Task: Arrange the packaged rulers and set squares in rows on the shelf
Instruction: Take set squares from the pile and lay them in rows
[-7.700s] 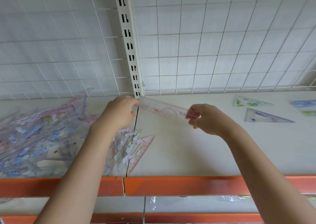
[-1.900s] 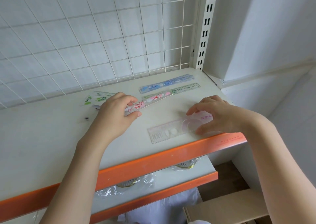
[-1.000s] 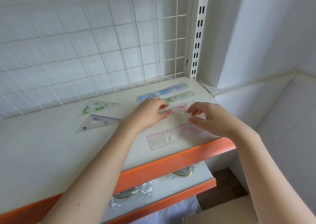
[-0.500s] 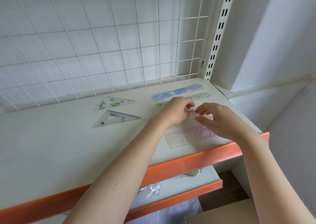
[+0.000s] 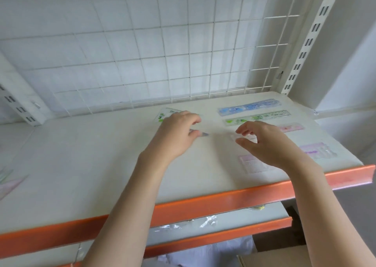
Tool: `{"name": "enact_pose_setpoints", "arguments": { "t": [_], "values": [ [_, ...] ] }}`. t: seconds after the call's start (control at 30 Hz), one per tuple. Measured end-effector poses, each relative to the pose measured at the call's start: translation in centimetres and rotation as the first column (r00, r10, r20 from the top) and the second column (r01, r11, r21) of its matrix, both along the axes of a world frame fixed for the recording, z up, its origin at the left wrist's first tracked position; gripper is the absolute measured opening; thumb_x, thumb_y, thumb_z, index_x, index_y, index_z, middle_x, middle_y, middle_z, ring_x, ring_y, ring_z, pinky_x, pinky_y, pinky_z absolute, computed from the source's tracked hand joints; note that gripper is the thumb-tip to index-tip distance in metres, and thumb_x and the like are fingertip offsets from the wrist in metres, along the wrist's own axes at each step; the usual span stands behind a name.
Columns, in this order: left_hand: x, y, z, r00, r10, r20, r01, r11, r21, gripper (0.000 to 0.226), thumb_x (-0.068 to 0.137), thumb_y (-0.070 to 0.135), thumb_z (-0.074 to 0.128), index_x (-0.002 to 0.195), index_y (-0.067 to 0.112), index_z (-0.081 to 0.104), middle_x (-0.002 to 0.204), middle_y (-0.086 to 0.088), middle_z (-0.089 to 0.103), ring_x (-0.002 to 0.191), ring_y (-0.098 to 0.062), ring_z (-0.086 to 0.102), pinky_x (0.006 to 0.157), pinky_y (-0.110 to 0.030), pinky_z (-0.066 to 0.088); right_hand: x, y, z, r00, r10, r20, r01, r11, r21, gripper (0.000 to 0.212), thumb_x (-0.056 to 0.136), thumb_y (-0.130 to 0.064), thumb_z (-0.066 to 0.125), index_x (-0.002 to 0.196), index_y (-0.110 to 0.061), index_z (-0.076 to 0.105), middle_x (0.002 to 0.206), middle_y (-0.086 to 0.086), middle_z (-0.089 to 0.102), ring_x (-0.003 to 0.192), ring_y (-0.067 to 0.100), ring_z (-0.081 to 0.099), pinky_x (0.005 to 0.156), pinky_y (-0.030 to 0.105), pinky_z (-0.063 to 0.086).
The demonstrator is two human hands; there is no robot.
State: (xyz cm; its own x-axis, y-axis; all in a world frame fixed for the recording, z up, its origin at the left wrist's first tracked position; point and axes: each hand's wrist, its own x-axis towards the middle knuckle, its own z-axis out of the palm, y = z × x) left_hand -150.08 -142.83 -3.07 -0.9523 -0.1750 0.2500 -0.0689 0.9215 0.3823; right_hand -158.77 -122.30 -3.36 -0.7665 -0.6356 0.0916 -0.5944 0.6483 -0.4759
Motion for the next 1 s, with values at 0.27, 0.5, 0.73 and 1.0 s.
{"name": "enact_pose_setpoints", "arguments": {
  "t": [0.27, 0.5, 0.73, 1.0],
  "values": [
    [12.7, -9.0, -0.8, 0.918, 0.396, 0.016, -0.395, 0.918, -0.031, 0.031, 0.089, 0.026, 0.060, 0.117, 0.014, 0.061, 0.112, -0.002, 0.064, 0.107, -0.025, 0.056, 0.093, -0.041, 0.042, 4.2, -9.0, 0.2, 0.986, 0.165, -0.023, -0.164, 0.986, 0.035, 0.025, 0.091, -0.029, 0.058, 0.114, -0.019, 0.061, 0.114, -0.001, 0.059, 0.093, 0.012, 0.048, 0.076, 0.021, 0.030],
    [20.5, -14.3, -1.1, 0.844, 0.534, 0.037, -0.534, 0.845, -0.011, 0.033, 0.086, 0.026, 0.064, 0.115, 0.012, 0.063, 0.110, -0.004, 0.065, 0.106, -0.026, 0.058, 0.092, -0.042, 0.044, 9.7, -18.0, 0.7, 0.940, 0.341, -0.034, -0.338, 0.939, 0.064, 0.033, 0.090, -0.036, 0.058, 0.120, -0.025, 0.058, 0.118, -0.004, 0.056, 0.094, 0.009, 0.046, 0.083, 0.025, 0.037],
    [27.7, -19.4, -0.1, 0.761, 0.648, 0.003, -0.648, 0.761, -0.001, 0.035, 0.080, 0.031, 0.069, 0.107, 0.009, 0.067, 0.103, -0.009, 0.068, 0.100, -0.028, 0.062, 0.087, -0.041, 0.048, 16.1, -25.6, 0.5, 0.867, 0.498, -0.003, -0.496, 0.864, 0.090, 0.036, 0.090, -0.037, 0.057, 0.124, -0.025, 0.056, 0.124, -0.003, 0.054, 0.114, 0.017, 0.050, 0.096, 0.031, 0.040],
    [32.1, -22.7, -0.5, 0.696, 0.715, 0.071, -0.712, 0.699, -0.065, 0.030, 0.083, 0.032, 0.067, 0.102, 0.008, 0.066, 0.106, -0.010, 0.064, 0.101, -0.032, 0.058, 0.085, -0.044, 0.048, 21.2, -30.6, -0.3, 0.817, 0.575, 0.040, -0.576, 0.812, 0.097, 0.037, 0.090, -0.036, 0.058, 0.125, -0.024, 0.054, 0.125, -0.001, 0.053, 0.117, 0.019, 0.048, 0.099, 0.037, 0.040]
  ]
}}
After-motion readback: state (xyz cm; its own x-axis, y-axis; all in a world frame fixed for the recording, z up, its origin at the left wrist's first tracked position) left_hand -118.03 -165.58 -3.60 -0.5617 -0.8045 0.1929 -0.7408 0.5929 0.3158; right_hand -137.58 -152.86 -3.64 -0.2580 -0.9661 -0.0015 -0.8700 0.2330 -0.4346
